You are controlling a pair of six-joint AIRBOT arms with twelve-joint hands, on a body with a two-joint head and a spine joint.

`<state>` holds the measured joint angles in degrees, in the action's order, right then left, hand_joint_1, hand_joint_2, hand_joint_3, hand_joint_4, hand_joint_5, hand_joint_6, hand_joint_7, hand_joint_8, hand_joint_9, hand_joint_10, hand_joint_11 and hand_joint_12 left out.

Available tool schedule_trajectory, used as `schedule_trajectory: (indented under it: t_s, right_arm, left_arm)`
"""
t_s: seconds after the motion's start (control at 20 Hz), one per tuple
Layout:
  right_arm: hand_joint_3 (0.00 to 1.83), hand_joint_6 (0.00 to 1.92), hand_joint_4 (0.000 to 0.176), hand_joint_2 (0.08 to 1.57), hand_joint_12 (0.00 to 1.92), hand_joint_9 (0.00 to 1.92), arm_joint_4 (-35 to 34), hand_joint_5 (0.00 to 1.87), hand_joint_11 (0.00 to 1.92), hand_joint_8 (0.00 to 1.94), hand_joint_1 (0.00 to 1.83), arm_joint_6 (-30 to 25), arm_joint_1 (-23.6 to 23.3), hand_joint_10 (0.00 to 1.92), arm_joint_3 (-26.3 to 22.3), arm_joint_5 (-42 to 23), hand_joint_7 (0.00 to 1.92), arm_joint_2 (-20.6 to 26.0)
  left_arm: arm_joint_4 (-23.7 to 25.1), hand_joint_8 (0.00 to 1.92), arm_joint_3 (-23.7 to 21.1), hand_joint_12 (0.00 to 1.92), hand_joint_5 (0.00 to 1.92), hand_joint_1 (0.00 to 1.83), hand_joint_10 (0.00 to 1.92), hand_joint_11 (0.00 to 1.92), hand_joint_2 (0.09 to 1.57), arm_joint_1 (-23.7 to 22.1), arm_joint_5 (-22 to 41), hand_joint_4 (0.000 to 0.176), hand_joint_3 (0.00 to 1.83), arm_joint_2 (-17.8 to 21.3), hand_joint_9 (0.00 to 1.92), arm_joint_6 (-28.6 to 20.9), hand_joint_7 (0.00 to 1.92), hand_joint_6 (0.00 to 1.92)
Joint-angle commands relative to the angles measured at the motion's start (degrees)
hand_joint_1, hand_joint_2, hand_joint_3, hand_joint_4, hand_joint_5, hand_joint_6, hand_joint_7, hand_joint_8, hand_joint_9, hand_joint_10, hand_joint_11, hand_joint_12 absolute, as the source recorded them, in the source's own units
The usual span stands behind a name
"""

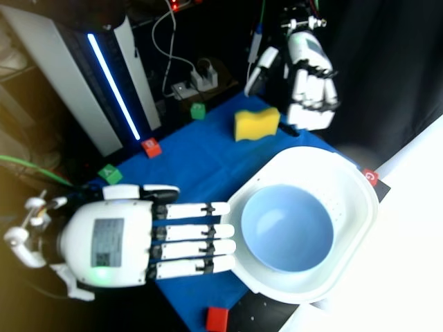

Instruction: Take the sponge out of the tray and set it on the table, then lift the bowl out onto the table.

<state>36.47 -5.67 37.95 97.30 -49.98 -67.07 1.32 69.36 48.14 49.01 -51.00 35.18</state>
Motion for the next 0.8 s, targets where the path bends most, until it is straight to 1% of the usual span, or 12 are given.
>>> schedule_trajectory:
  t_s: [0.0, 0.1, 0.15, 0.25, 0.3, 0.35, 0.4, 0.45, 0.5, 0.6, 0.65, 0.75]
  right_arm:
    - [0.00, 0.00, 0.103, 1.12, 0.32, 0.17, -4.47, 0.35, 0.00, 0.00, 0.63, -0.38, -1.36, 0.00, 0.65, -5.42, 0.28, -0.60]
    - [0.01, 0.00, 0.098, 1.03, 0.44, 0.21, -4.47, 0.34, 0.01, 0.00, 0.79, -0.38, -2.34, 0.00, 2.23, -5.37, 0.28, -2.36]
    - [0.00, 0.00, 0.102, 1.01, 0.46, 0.20, -4.38, 0.35, 0.00, 0.00, 0.84, -0.39, -2.95, 0.00, 3.12, -5.32, 0.26, -3.29]
    - [0.00, 0.00, 0.105, 0.99, 0.47, 0.20, -2.98, 0.34, 0.00, 0.00, 0.83, -0.47, -4.96, 0.00, 4.28, -4.60, 0.25, -4.57]
    - [0.00, 0.00, 0.108, 0.98, 0.42, 0.18, -1.52, 0.35, 0.00, 0.00, 0.86, -0.53, -6.08, 0.00, 4.40, -3.19, 0.26, -4.83]
    - [0.00, 0.00, 0.143, 0.98, 0.34, 0.13, 0.51, 0.33, 0.00, 0.00, 0.83, -0.53, -7.47, 0.00, 4.55, -1.46, 0.23, -4.98]
    - [0.00, 0.00, 0.154, 0.97, 0.29, 0.12, 3.47, 0.32, 0.00, 0.00, 0.87, -0.53, -9.34, 0.00, 4.91, 0.94, 0.22, -5.41]
    - [0.00, 0.00, 0.139, 0.96, 0.27, 0.13, 4.49, 0.32, 0.00, 0.00, 0.92, -0.53, -9.82, 0.00, 5.29, 1.90, 0.22, -5.89]
    - [0.00, 0.00, 0.135, 0.96, 0.46, 0.19, 5.22, 0.33, 0.00, 0.00, 0.93, -0.53, -10.05, 0.00, 6.23, 2.73, 0.23, -6.83]
    - [0.00, 0.00, 0.140, 0.97, 0.57, 0.21, 6.85, 0.36, 0.00, 0.00, 0.86, -0.53, -11.07, 0.00, 7.60, 4.76, 0.24, -8.50]
    - [0.00, 0.01, 0.115, 0.95, 0.40, 0.18, 7.72, 0.41, 0.00, 0.00, 0.92, -0.53, -11.63, 0.00, 8.20, 5.64, 0.25, -9.22]
    - [0.00, 0.00, 0.114, 0.95, 0.42, 0.18, 9.69, 0.42, 0.00, 0.00, 0.91, -0.56, -12.62, 0.00, 9.54, 7.44, 0.25, -11.09]
  left_arm:
    - [-1.84, 0.01, 0.23, 0.29, 0.14, 0.66, 0.00, 0.00, 0.85, -0.24, 7.11, 0.155, 0.00, -0.65, 0.04, 0.01, 0.06, 0.00]
    - [-3.65, 0.00, 0.31, 0.03, 0.06, 0.69, 0.00, 0.00, 0.84, 1.07, 8.18, 0.175, 0.00, -1.18, 0.00, 0.01, 0.00, 0.01]
    - [-4.58, 0.00, 0.31, 0.00, 0.02, 0.58, 0.00, 0.00, 0.88, 1.96, 8.79, 0.131, 0.01, -1.46, 0.00, 0.01, 0.00, 0.00]
    - [-6.24, 0.00, 0.36, 0.00, 0.00, 0.53, 0.00, 0.00, 0.89, 2.89, 9.86, 0.105, 0.02, -2.01, 0.00, 0.01, 0.00, 0.00]
    - [-7.16, 0.00, 0.38, 0.00, 0.00, 0.53, 0.00, 0.00, 0.89, 3.37, 10.46, 0.103, 0.01, -2.14, 0.00, 0.01, 0.00, 0.00]
    - [-7.88, 0.00, 0.38, 0.00, 0.01, 0.52, 0.00, 0.00, 0.89, 3.96, 11.07, 0.110, 0.01, -2.14, 0.00, 0.01, 0.00, 0.00]
    - [-8.85, 0.00, 0.37, 0.00, 0.00, 0.51, 0.00, 0.00, 0.90, 4.89, 11.82, 0.107, 0.01, -2.07, 0.00, 0.00, 0.00, 0.00]
    - [-9.25, 0.00, 0.35, 0.00, 0.00, 0.51, 0.00, 0.00, 0.90, 5.32, 12.14, 0.107, 0.02, -2.06, 0.00, -0.01, 0.00, 0.00]
    - [-9.49, 0.00, 0.33, 0.00, 0.00, 0.51, 0.00, 0.00, 0.90, 5.59, 12.42, 0.105, 0.01, -2.05, 0.00, -0.02, 0.00, 0.00]
    - [-9.59, 0.00, 0.18, 0.00, 0.00, 0.52, 0.00, 0.00, 0.89, 5.60, 13.02, 0.123, 0.01, -2.10, 0.00, -0.02, 0.00, 0.00]
    - [-9.63, 0.00, 0.10, 0.00, 0.00, 0.57, 0.00, 0.00, 0.88, 5.60, 13.36, 0.150, 0.00, -2.10, 0.00, -0.03, 0.00, 0.00]
    - [-9.63, 0.00, 0.05, 0.00, 0.00, 0.57, 0.00, 0.00, 0.88, 5.60, 13.56, 0.167, 0.00, -2.20, 0.00, -0.03, 0.00, 0.00]
